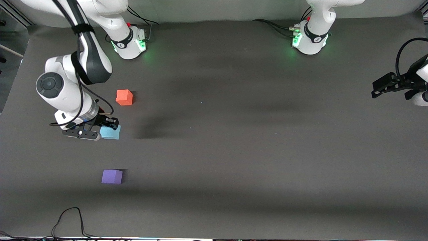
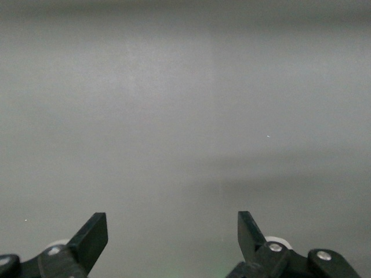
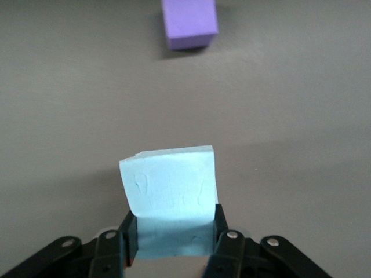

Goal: Place blue block between orange and purple blocks
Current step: 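Carry the blue block with the right gripper toward the orange block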

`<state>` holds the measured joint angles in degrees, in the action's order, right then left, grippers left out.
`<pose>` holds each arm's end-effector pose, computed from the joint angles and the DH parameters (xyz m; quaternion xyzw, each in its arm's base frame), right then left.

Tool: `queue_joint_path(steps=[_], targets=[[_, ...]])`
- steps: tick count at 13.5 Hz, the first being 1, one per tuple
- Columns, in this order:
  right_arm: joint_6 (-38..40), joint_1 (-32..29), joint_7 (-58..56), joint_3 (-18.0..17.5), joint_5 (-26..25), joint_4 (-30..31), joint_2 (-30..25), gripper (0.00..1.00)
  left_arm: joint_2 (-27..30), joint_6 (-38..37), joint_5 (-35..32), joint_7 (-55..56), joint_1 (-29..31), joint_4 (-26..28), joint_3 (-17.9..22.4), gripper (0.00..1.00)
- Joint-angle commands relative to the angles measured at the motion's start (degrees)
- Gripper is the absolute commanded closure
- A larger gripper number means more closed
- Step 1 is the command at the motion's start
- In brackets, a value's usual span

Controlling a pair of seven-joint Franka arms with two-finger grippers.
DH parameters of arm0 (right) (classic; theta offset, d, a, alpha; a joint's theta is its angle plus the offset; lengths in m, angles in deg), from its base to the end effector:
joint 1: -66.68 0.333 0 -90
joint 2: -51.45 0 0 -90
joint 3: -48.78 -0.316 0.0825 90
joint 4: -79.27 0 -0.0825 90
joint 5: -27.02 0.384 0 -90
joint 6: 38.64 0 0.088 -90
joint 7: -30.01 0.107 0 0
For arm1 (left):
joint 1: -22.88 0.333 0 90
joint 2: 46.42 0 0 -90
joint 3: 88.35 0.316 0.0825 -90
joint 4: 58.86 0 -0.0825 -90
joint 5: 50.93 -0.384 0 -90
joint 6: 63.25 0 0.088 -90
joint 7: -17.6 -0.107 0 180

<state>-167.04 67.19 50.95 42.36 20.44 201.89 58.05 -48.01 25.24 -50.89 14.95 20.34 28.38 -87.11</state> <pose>0.5509 0.0630 0.3508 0.9955 -0.0864 0.0029 0.0388 0.5607 -0.0130 0.6294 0.9994 -0.0345 -0.0030 0.0001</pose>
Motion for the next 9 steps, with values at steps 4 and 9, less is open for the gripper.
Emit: queue_joint_path(steps=[4,9], targets=[[-19.93,0.71,-1.78,2.81,1.39,10.70,6.30,0.57,1.67,1.60,-0.82,-0.78,-0.01,2.49,-0.18,0.00],[-24.96,0.80,-1.87,3.08,1.22,12.38,8.60,0.43,1.59,1.25,-0.82,-0.78,-0.10,2.23,-0.18,0.00]])
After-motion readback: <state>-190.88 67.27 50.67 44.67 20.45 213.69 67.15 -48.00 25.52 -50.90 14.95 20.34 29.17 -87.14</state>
